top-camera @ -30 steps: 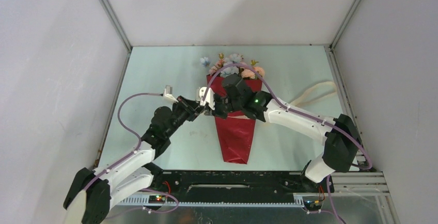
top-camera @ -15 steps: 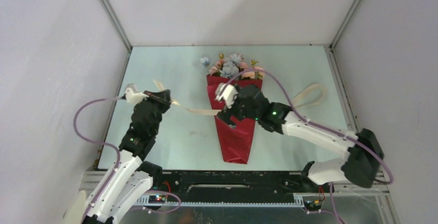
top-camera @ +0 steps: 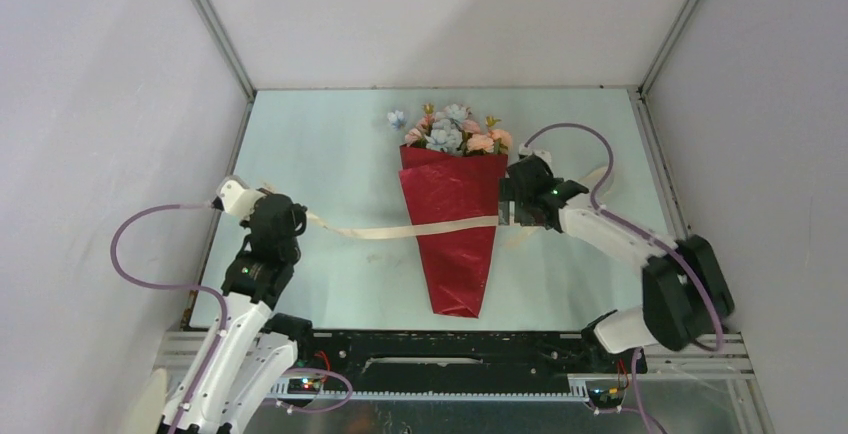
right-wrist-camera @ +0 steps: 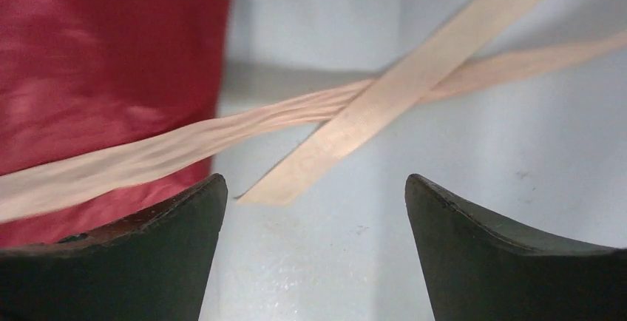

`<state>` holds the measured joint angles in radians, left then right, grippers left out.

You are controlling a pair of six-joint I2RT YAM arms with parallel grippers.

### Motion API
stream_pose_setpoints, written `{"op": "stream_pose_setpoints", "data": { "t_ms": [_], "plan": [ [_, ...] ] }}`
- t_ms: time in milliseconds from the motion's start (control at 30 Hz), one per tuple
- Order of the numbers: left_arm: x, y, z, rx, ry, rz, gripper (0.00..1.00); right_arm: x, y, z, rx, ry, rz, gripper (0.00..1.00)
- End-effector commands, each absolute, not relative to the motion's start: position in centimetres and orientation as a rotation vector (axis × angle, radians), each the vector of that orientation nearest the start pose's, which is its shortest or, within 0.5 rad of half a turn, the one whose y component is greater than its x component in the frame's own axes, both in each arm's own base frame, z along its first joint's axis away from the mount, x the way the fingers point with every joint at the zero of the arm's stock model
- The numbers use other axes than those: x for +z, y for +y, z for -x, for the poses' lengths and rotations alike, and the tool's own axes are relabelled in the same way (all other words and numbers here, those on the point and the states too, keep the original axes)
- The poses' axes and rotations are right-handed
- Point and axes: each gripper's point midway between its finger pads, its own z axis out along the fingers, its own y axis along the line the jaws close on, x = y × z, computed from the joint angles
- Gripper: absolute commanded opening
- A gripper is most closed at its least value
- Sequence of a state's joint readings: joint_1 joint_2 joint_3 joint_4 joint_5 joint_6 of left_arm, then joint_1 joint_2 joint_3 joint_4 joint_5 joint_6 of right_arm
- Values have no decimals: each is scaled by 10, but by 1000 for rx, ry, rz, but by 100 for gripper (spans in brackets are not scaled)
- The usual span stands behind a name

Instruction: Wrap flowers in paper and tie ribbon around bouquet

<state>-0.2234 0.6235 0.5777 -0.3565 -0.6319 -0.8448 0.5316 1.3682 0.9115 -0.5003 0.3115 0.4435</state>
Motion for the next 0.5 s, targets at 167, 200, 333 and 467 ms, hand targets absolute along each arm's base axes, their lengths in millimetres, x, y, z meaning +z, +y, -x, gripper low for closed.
{"op": "stream_pose_setpoints", "data": {
  "t_ms": [167, 200, 333, 467],
  "plan": [
    [218, 31, -268, -50, 1592, 942, 0, 24, 114, -301, -41, 2646, -313, 86],
    [217, 31, -268, -49, 1596, 940, 0, 18, 115, -300, -37, 2666, -318, 85],
    [217, 32, -270, -38, 1593, 938, 0, 3, 117, -305, -8, 2698, -346, 75],
    [221, 39, -270, 3, 1577, 944, 0, 1, 109, -308, -59, 2697, -363, 50]
  ]
}}
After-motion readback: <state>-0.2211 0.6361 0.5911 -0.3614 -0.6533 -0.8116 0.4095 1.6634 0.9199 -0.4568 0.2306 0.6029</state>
